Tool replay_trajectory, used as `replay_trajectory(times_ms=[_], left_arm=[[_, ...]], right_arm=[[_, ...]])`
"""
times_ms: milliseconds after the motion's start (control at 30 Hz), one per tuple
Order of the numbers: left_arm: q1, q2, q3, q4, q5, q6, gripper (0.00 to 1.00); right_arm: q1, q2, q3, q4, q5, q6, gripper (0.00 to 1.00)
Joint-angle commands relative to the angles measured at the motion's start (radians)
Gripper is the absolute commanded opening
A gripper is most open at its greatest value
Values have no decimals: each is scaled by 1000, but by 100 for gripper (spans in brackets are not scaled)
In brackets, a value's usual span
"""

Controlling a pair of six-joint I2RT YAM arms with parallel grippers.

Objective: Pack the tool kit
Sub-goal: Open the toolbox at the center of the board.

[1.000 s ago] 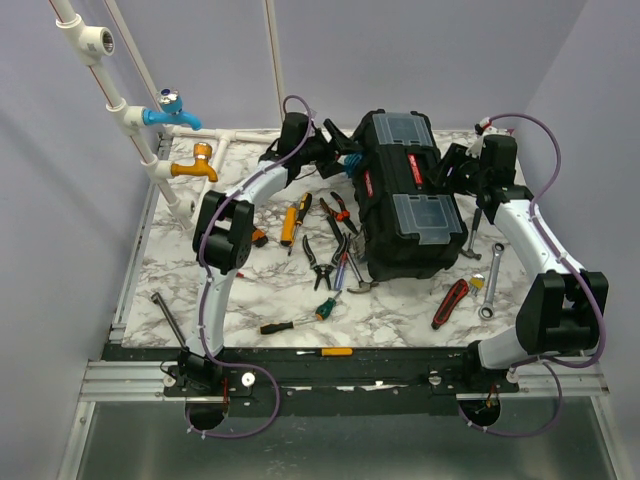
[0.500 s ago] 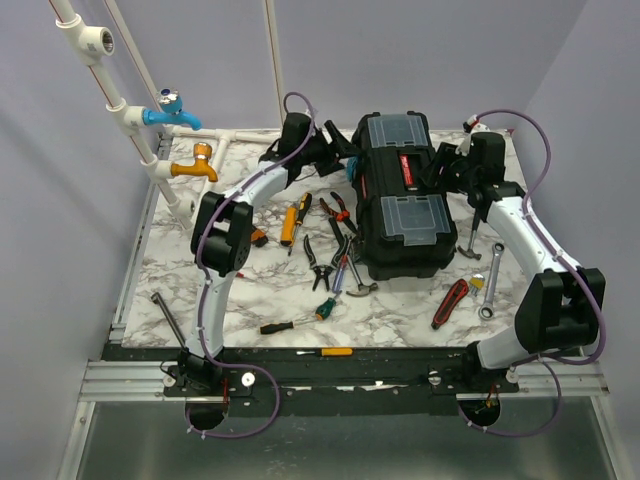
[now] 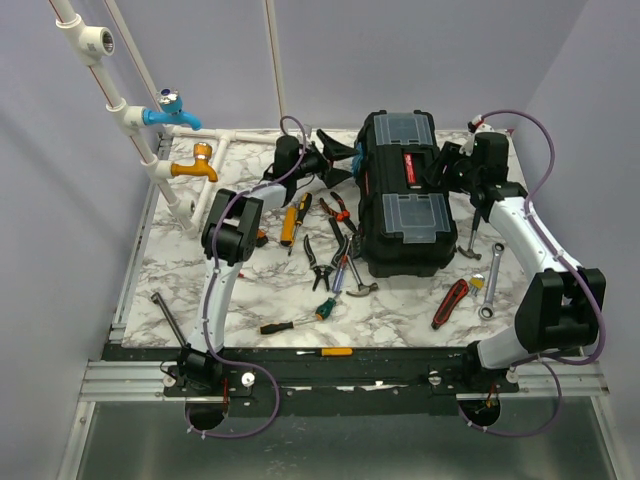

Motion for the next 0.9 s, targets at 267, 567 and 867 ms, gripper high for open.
replay_trajectory(times_ms=[267,567,867], left_arm=[[-48,146,88,447,73,-356,98],[-54,254,236,684,-13,-523,14],[-28,67,-51,623,-35,-305,0]], right_arm=[[7,39,-21,-69,-141,58,17],[6,47,-16,-68,-165,54,17],[6,46,-23,-67,-168,53,17]])
